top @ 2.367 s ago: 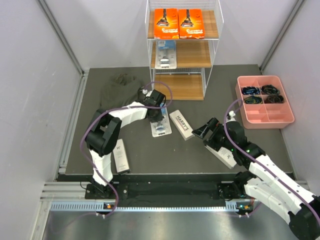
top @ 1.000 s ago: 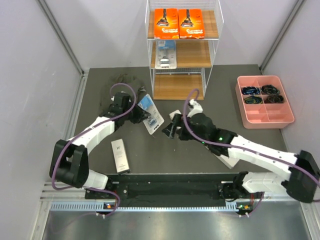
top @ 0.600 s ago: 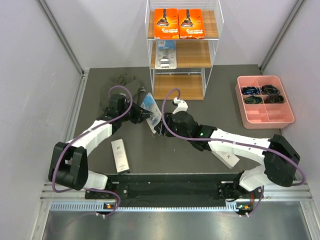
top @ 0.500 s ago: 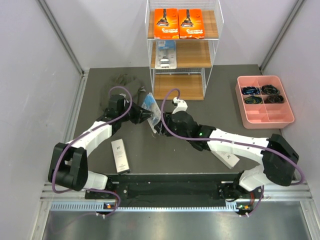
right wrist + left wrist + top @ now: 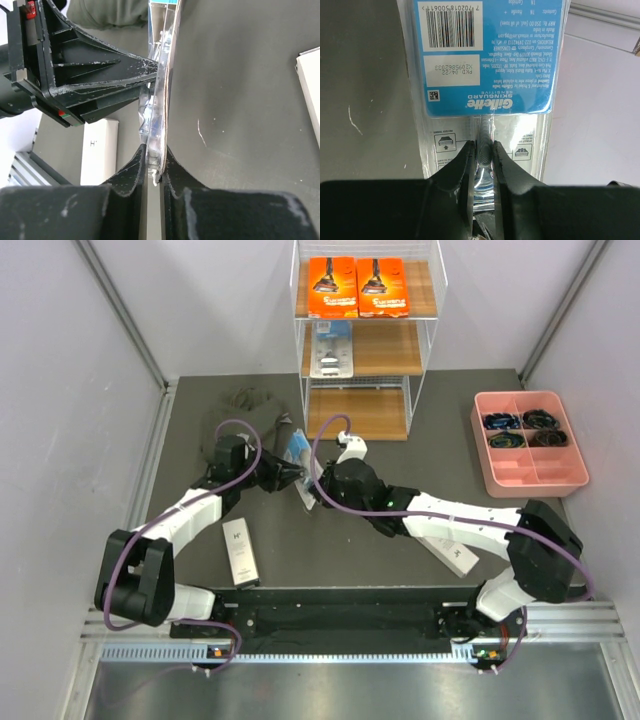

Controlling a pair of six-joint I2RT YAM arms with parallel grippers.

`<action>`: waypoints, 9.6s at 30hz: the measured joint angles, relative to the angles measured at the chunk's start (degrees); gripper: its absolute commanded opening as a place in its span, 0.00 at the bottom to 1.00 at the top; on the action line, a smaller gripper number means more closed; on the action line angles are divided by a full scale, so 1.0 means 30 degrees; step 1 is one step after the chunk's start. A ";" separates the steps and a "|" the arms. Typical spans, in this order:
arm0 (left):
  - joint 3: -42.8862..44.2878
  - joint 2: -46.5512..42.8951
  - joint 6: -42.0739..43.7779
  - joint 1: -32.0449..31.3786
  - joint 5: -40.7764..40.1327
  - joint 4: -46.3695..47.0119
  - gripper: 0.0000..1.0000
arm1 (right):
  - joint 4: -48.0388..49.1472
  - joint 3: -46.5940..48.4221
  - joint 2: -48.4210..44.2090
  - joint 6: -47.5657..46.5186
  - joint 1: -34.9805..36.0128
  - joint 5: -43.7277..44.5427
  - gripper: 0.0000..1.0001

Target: Place and organize the shaving razors onto the shelf

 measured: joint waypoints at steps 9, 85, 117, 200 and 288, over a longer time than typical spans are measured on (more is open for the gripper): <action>-0.0204 -0.0189 -0.0058 0.0007 -0.0066 0.0321 0.81 | -0.0138 0.0000 0.0000 0.0160 0.0000 0.0197 0.00; 0.1617 -0.4998 1.0746 0.0845 -0.7519 -0.9901 0.99 | 0.8575 -0.4437 -0.5457 0.9887 -0.8684 -0.1209 0.00; 0.1151 -0.5479 1.0768 0.0845 -0.7992 -1.0258 0.99 | 0.6892 0.1158 -0.0466 1.0652 -1.1183 -0.4313 0.00; -0.0240 -0.5960 1.0360 0.0845 -0.5115 -0.9602 0.99 | 0.4014 0.3657 0.1209 0.9639 -1.2655 -0.8954 0.99; -0.1574 -0.4233 1.0309 0.0838 -0.0962 -0.6455 0.99 | -1.0309 0.1938 0.2885 -0.6411 -0.5894 -0.2703 0.40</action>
